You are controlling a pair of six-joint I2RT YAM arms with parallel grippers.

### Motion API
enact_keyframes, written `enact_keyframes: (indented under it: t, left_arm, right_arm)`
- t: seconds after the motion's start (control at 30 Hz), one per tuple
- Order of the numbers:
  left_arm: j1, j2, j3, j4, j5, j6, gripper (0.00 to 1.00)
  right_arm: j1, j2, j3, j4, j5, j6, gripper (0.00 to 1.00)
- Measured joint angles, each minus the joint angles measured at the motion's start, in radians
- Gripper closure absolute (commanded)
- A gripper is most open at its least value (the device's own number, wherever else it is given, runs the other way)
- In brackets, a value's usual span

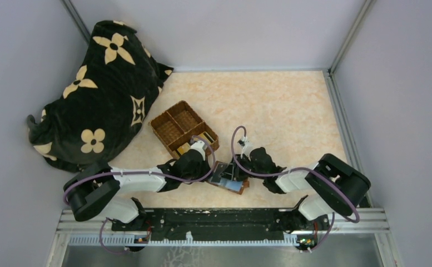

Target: Take the credit cards out of the card holder

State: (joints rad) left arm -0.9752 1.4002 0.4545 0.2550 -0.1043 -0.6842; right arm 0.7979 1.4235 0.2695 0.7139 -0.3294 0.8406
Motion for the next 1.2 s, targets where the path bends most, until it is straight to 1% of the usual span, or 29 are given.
enact_keyframes:
  t: [0.23,0.47,0.6,0.67,0.73,0.87,0.97,1.07,1.2]
  left_arm:
    - [-0.013,-0.001,-0.005,0.000,0.048,-0.013,1.00]
    - [-0.020,0.000,-0.005,-0.006,0.087,-0.019,1.00]
    - [-0.022,0.000,-0.005,-0.008,0.089,-0.019,1.00]
    - [-0.022,-0.001,-0.005,-0.008,0.089,-0.019,1.00]
    - [-0.022,-0.001,-0.005,-0.008,0.089,-0.019,1.00]
    - [-0.022,-0.001,-0.006,-0.008,0.089,-0.019,1.00]
    - [-0.022,-0.001,-0.006,-0.008,0.089,-0.019,1.00]
    - [-0.022,-0.002,-0.007,-0.009,0.089,-0.020,1.00]
    - [-0.023,-0.020,-0.022,-0.011,0.085,-0.023,1.00]
  right_arm:
    - [-0.023,0.061,0.051,0.018,0.014,0.001,0.74]
    - [-0.023,0.112,0.061,0.061,0.013,0.010,0.74]
    - [-0.023,0.131,0.062,0.079,0.005,0.013,0.74]
    - [-0.023,0.132,0.062,0.079,0.003,0.008,0.70]
    - [-0.023,0.135,0.064,0.077,-0.005,-0.002,0.69]
    - [-0.023,0.153,0.084,0.063,-0.026,-0.023,0.68]
    - [-0.023,0.194,0.107,0.063,-0.047,-0.029,0.68]
    - [-0.023,0.248,0.130,0.090,-0.082,-0.025,0.68]
    - [-0.023,0.262,0.134,0.106,-0.098,-0.026,0.69]
